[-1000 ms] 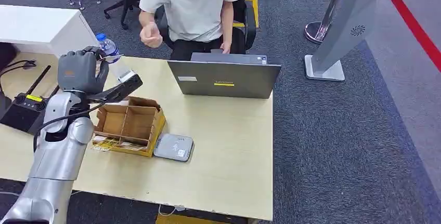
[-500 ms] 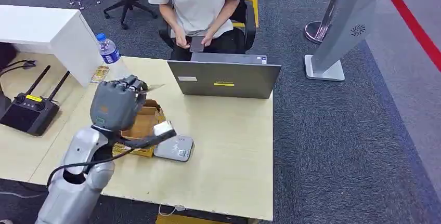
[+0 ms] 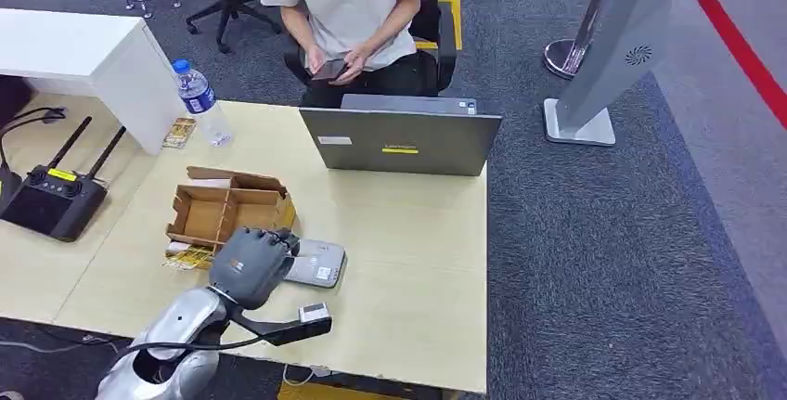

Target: Pass the card to the sensor for recognition and then transmit it.

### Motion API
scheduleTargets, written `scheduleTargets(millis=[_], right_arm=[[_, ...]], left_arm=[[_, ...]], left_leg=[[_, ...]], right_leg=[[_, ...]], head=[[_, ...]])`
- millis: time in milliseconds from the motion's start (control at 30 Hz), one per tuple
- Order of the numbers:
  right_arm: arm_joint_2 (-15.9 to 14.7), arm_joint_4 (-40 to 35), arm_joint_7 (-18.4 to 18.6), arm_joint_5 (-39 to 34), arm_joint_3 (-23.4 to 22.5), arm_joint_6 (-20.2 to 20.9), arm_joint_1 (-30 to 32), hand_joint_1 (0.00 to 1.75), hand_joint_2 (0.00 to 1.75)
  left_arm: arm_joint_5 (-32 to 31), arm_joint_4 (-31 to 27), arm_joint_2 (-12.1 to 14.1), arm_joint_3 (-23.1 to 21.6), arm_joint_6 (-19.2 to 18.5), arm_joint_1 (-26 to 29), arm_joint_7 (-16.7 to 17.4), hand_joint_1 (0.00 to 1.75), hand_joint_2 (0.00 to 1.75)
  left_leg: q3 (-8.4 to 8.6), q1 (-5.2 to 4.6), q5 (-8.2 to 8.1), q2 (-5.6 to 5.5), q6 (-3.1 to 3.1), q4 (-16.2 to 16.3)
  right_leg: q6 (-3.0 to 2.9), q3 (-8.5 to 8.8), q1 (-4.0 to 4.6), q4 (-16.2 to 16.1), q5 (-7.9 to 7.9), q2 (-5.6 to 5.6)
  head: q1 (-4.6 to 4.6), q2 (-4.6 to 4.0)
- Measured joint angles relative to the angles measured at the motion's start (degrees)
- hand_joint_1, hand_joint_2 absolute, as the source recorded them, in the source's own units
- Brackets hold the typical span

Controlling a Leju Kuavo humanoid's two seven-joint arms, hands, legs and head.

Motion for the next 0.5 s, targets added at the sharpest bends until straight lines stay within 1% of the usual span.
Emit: scheduleTargets(millis=[100,267,500], right_arm=[[0.00,0.00,0.02,0.02,0.00,0.02,-0.01,0.00,1.75],[0.00,0.00,0.42,0.04,0.02,0.02,-0.12,0.00,1.75],[0.00,0.00,0.57,0.96,0.02,0.02,-0.18,0.00,1.75]], left_arm=[[-0.02,2.14,0.13,0.00,-0.07,-0.01,0.16,1.75,1.75],[-1.42,5.17,-0.07,0.02,-1.01,-0.34,2.65,1.75,1.75],[-2.53,10.57,-2.14,0.04,-0.46,-2.11,3.63,1.75,1.75]], left_leg=[[-0.01,-0.02,-0.01,-0.01,0.00,0.00],[-0.01,-0.04,-0.02,-0.01,0.02,0.00],[0.02,-0.03,-0.02,-0.02,0.02,0.00]], right_leg=[[0.00,0.00,-0.01,0.00,0.00,0.00],[0.01,-0.01,-0.02,-0.02,0.00,0.00],[0.01,0.03,-0.01,-0.02,0.00,-0.02]], head=[[0.02,0.00],[0.02,0.00],[0.02,0.00]])
